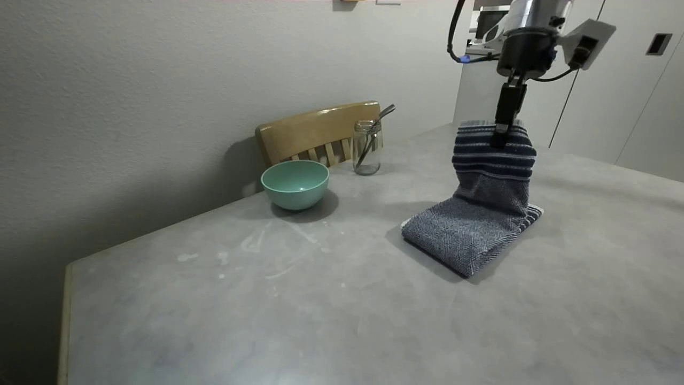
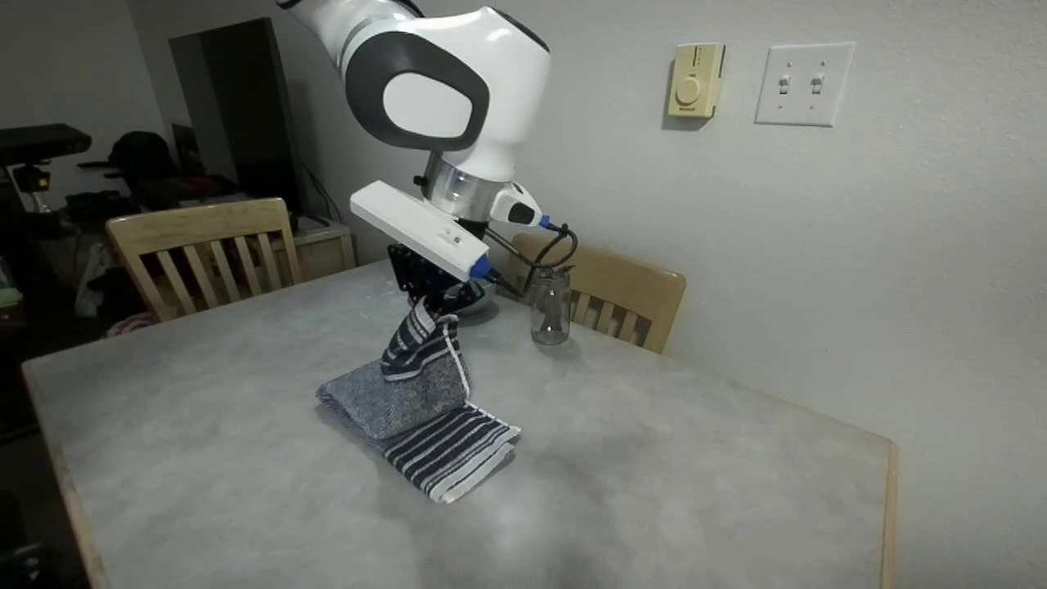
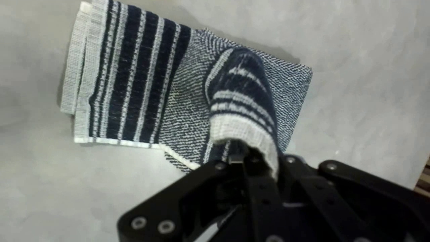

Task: Unfold the towel once

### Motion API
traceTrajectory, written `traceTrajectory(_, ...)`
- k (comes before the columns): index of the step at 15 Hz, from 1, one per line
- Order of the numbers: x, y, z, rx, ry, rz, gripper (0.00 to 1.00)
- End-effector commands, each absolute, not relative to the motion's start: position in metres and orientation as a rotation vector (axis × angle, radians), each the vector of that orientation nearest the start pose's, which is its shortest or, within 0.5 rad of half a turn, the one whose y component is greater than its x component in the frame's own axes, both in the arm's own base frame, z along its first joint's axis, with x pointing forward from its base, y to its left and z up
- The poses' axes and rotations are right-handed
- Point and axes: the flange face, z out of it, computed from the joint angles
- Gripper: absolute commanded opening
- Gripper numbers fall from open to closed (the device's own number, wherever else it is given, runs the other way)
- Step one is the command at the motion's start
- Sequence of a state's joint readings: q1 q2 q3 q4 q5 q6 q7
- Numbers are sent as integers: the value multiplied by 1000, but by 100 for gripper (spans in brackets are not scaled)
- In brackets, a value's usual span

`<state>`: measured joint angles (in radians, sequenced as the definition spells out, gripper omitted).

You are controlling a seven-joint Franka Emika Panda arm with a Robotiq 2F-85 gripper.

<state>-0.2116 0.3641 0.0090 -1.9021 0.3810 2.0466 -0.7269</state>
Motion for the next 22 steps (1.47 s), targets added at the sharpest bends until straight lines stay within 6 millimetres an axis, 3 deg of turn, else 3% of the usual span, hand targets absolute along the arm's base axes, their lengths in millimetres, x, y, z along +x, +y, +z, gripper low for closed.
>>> traceTrajectory(1,597,-66,301,-2740,-530,96,2)
traceTrajectory(6,611,-8,306,-2773,-585,67,2)
traceTrajectory(12,616,35,311,-2764,-662,41,2)
traceTrajectory(17,619,74,298,-2735,-677,59,2)
traceTrajectory(22,636,141,279,-2767,-552,-44,2)
